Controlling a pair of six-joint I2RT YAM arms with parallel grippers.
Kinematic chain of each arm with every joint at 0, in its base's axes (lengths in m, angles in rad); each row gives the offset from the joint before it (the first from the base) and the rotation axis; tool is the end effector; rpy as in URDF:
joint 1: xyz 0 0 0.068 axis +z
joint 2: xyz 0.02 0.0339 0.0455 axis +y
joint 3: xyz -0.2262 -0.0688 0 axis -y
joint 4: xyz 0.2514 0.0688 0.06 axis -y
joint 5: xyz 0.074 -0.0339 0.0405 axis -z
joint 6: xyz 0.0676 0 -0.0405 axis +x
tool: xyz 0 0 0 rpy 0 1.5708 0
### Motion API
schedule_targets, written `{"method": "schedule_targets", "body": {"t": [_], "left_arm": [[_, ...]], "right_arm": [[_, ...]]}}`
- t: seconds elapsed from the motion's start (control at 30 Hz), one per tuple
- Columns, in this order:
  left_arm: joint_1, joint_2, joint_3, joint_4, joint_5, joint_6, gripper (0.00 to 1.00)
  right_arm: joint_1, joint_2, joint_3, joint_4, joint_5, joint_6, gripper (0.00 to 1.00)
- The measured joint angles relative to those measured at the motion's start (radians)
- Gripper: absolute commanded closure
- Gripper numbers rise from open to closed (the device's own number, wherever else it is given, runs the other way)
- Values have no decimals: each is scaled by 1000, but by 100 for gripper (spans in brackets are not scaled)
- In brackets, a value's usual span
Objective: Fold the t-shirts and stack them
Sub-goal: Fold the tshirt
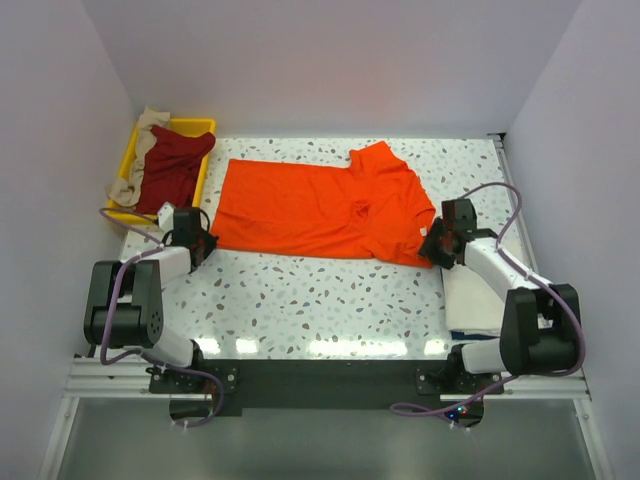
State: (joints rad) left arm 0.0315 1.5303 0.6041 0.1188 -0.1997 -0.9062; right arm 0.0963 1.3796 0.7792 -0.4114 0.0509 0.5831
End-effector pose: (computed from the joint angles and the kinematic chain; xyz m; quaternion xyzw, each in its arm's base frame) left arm 0.3063 0.0231 0.0733 -0.4504 0.8070 -0.0732 0.3749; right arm 0.2924 0.0248 0.1231 0.2384 0.9309 0.0688 0.2682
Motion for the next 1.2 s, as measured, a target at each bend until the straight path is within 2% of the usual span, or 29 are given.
{"method": "schedule_targets", "body": {"t": [0.37,0.47,0.5,0.6,0.67,0.87,1.13,1.2], "left_arm": [[0,0,0,-1,1,0,100],[0,1,0,0,1,0,100],[0,1,1,0,1,0,100],[0,1,2,-4,1,0,100],[0,1,8,-16,-1,0,100],[0,1,34,-77,-23,-1,100],[0,-27,47,-174,-48,-3,100],[0,-34,49,-193,-50,-4,100]], "right_arm": [[-5,49,0,29,30,-14,67],[-5,63,0,38,24,-16,79],[-5,66,0,39,24,-17,87],[-5,79,9,27,33,-28,97],[-5,88,35,0,50,-39,100],[-5,92,125,-43,123,-69,100],[-5,93,135,-83,188,-91,100],[-5,93,135,-87,188,-92,95]]}}
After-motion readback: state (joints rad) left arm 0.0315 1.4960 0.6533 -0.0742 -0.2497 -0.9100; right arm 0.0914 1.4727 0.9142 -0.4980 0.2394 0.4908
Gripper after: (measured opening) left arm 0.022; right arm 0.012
